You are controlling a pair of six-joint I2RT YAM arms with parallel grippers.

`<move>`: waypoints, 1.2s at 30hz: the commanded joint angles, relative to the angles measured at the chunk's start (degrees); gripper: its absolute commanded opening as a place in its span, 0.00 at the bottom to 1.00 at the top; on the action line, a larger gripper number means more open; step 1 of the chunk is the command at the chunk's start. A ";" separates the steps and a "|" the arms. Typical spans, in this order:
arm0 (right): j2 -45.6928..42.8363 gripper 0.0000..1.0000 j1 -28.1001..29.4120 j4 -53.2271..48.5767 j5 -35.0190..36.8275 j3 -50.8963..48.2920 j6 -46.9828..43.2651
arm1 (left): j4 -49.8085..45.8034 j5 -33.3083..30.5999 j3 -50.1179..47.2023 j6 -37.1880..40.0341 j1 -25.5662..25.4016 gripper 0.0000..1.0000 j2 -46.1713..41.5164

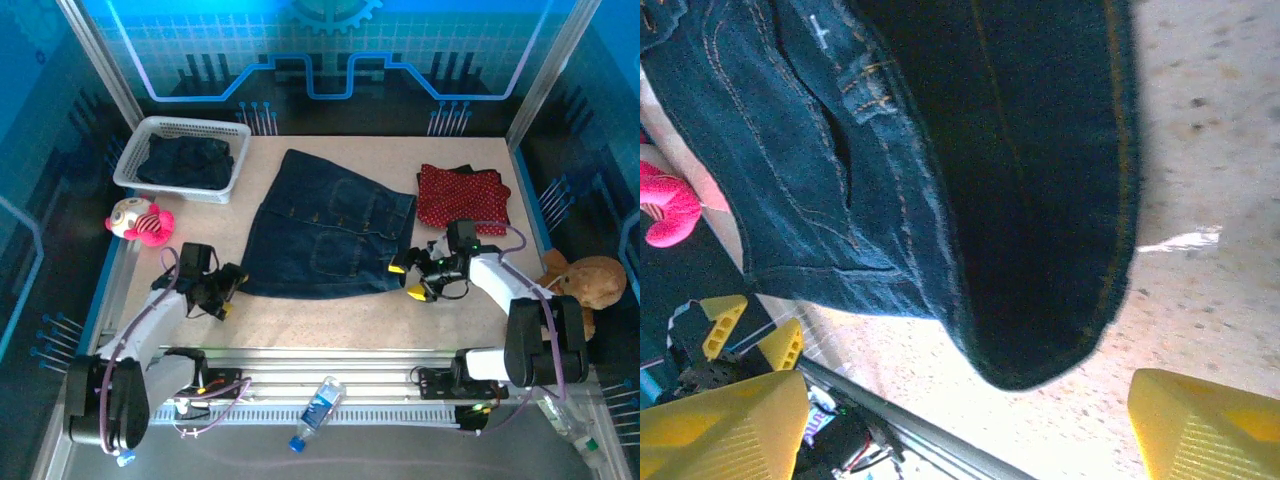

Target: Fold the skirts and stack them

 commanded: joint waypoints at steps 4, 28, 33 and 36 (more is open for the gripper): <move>4.64 0.82 3.68 5.20 0.23 0.17 8.33 | 3.79 2.03 3.25 -1.48 -1.27 0.81 5.58; 7.15 0.39 4.92 11.35 5.54 -2.89 12.07 | 4.77 -9.49 11.26 2.33 -4.65 0.65 21.02; 5.95 0.25 4.76 12.08 5.93 -3.24 11.40 | 5.33 -11.96 11.87 3.76 -4.64 0.51 22.58; 5.45 0.17 4.63 12.01 6.12 -3.02 10.74 | 5.61 -12.54 14.24 4.71 -4.66 0.47 25.84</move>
